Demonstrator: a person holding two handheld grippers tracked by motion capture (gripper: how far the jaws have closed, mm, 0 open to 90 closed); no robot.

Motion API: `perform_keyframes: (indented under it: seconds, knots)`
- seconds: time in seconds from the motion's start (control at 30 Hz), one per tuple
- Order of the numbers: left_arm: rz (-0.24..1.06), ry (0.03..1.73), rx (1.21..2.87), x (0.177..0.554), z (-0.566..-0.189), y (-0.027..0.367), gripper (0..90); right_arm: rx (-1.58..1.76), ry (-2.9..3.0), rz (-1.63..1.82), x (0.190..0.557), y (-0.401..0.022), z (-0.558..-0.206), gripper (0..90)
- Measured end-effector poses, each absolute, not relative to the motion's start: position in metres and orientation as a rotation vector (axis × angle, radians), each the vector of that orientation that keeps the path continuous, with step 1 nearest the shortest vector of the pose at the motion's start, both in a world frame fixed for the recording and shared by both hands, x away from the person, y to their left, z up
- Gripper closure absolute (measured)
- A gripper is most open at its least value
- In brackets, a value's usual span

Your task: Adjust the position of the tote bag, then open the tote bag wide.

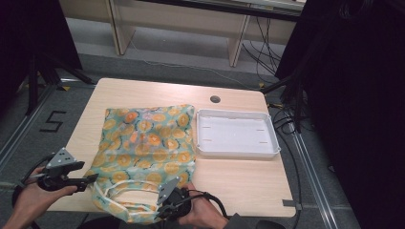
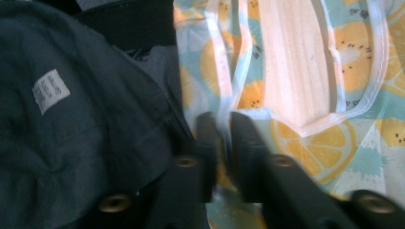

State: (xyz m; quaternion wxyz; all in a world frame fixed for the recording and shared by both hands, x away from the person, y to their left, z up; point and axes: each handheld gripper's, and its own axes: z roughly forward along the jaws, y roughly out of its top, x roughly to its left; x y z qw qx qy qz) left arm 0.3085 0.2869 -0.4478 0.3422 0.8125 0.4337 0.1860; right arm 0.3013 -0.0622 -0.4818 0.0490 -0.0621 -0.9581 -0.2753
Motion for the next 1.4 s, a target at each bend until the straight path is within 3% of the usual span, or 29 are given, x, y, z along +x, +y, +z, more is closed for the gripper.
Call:
perform_keyframes:
  seconds: [0.53,1.03,1.13,1.4]
  knots:
    - [0.479,1.085,2.107,0.304,-0.445,0.282,30.7,-0.279,-2.822,-1.125,0.319,-0.071,-0.446,90.0]
    - [0.521,1.115,2.058,0.302,-0.441,0.289,30.0,-0.544,-2.759,-1.449,0.394,-0.083,-0.419,90.0]
    - [0.547,1.124,1.972,0.3,-0.439,0.287,29.8,-0.651,-2.745,-1.457,0.412,-0.088,-0.418,90.0]
    - [0.558,1.056,2.01,0.297,-0.439,0.281,31.1,-0.906,-2.752,-1.468,0.453,-0.094,-0.429,90.0]
